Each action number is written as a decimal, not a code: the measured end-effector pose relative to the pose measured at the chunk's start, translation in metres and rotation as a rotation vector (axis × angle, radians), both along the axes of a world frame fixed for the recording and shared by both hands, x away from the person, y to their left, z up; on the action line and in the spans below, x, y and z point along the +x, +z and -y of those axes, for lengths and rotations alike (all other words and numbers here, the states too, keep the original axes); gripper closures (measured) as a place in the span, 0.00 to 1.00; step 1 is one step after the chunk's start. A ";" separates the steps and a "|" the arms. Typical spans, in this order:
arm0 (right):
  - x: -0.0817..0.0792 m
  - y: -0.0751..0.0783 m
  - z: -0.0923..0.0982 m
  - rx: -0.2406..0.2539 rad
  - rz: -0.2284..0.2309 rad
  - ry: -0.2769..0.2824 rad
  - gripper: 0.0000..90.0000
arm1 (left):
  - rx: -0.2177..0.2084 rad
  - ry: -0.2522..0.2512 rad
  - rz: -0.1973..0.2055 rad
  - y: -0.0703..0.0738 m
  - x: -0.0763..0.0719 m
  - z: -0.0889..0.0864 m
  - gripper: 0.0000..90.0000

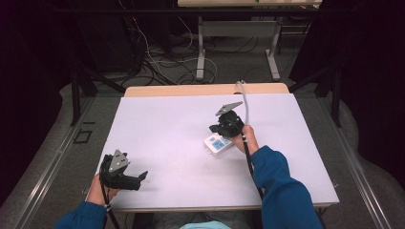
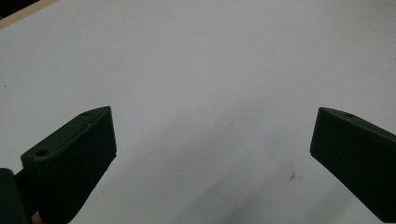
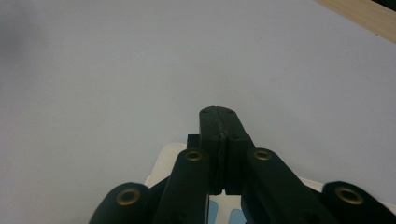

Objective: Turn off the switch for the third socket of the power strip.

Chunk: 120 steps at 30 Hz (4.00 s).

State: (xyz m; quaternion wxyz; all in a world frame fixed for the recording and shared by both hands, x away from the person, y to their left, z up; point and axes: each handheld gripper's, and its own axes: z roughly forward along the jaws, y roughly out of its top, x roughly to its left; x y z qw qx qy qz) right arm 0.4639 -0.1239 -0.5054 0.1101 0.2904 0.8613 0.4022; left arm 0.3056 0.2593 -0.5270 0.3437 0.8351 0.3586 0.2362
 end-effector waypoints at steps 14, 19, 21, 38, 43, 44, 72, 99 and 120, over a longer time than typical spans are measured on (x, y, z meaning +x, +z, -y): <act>0.000 -0.017 -0.013 -0.117 -0.086 0.003 1.00 | 0.017 -0.002 0.004 0.000 0.000 -0.001 0.00; 0.000 -0.017 -0.014 -0.143 -0.095 0.003 1.00 | 0.009 -0.001 0.008 -0.001 0.001 0.000 0.00; -0.001 -0.018 -0.014 -0.135 -0.101 -0.015 1.00 | 0.010 0.000 0.007 -0.001 0.001 0.000 0.00; -0.008 -0.018 -0.021 -0.185 -0.036 -0.037 1.00 | 0.015 -0.001 -0.019 -0.003 0.002 0.002 0.01; -0.009 -0.020 -0.020 -0.178 -0.032 -0.031 1.00 | 0.016 -0.002 -0.012 -0.003 0.002 0.002 0.01; -0.009 -0.021 -0.019 -0.170 -0.024 -0.032 1.00 | 0.021 -0.004 -0.013 -0.003 0.002 0.002 0.01; -0.008 -0.020 -0.018 -0.165 -0.035 -0.025 1.00 | 0.025 -0.004 -0.007 -0.002 0.001 0.002 0.01; -0.010 -0.021 -0.018 -0.159 -0.032 -0.043 1.00 | 0.035 0.000 0.002 -0.001 0.000 0.001 0.02; -0.010 -0.020 -0.019 -0.161 -0.040 -0.050 1.00 | 0.041 -0.002 0.003 -0.001 0.000 0.000 0.02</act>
